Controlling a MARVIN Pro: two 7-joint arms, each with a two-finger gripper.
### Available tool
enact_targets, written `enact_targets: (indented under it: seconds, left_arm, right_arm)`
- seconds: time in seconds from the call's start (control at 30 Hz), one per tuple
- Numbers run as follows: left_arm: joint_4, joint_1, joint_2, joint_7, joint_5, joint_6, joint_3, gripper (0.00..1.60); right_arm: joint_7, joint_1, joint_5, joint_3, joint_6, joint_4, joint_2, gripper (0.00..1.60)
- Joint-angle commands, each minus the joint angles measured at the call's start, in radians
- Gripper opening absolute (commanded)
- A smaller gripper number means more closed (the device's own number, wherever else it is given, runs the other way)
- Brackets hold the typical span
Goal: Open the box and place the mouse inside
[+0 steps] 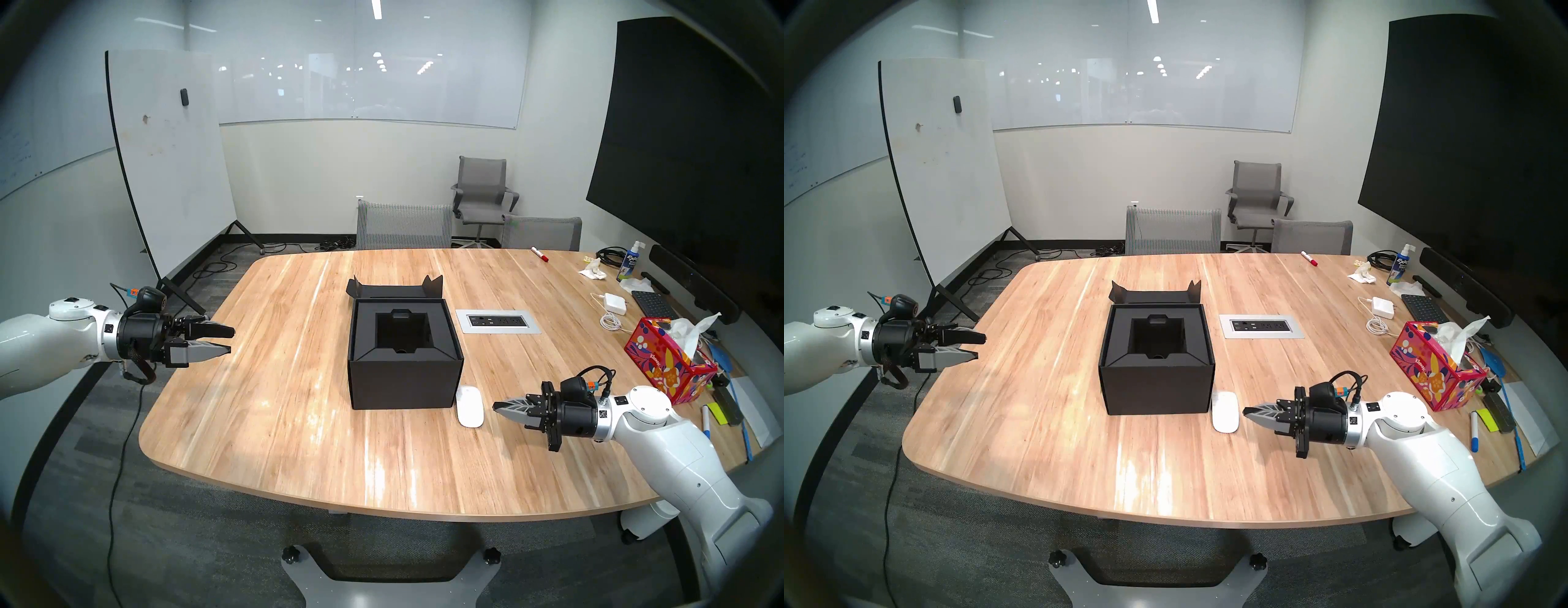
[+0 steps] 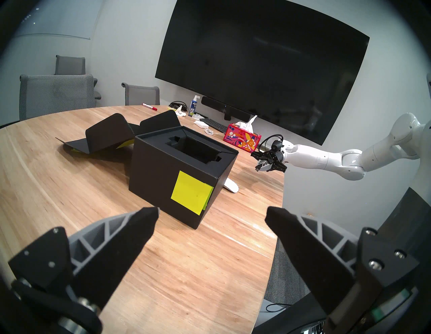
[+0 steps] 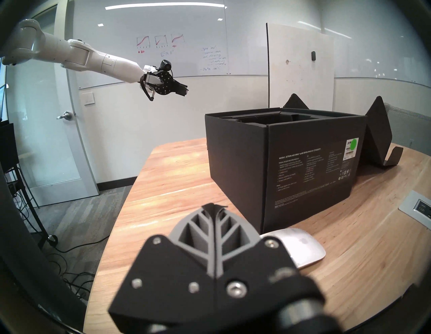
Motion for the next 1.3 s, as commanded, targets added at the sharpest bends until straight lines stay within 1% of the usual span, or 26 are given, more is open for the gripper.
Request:
enact_targets:
  seconds: [0.0, 0.83, 1.27]
  left_arm:
    - [-0.002, -0.011, -0.002, 0.0, -0.009, 0.002, -0.011, 1.6]
    - [-0.002, -0.011, -0.002, 0.0, -0.009, 0.002, -0.011, 1.6]
    - [-0.002, -0.011, -0.003, 0.0, -0.008, 0.001, -0.011, 1.6]
  right_arm:
    - [-0.005, 0.019, 0.001, 0.009, -0.002, -0.006, -0.001, 0.0]
    - [-0.006, 0.019, 0.001, 0.009, -0.002, -0.006, -0.001, 0.0]
    - [0.056, 0.153, -0.032, -0.036, 0.029, 0.071, -0.03, 0.0]
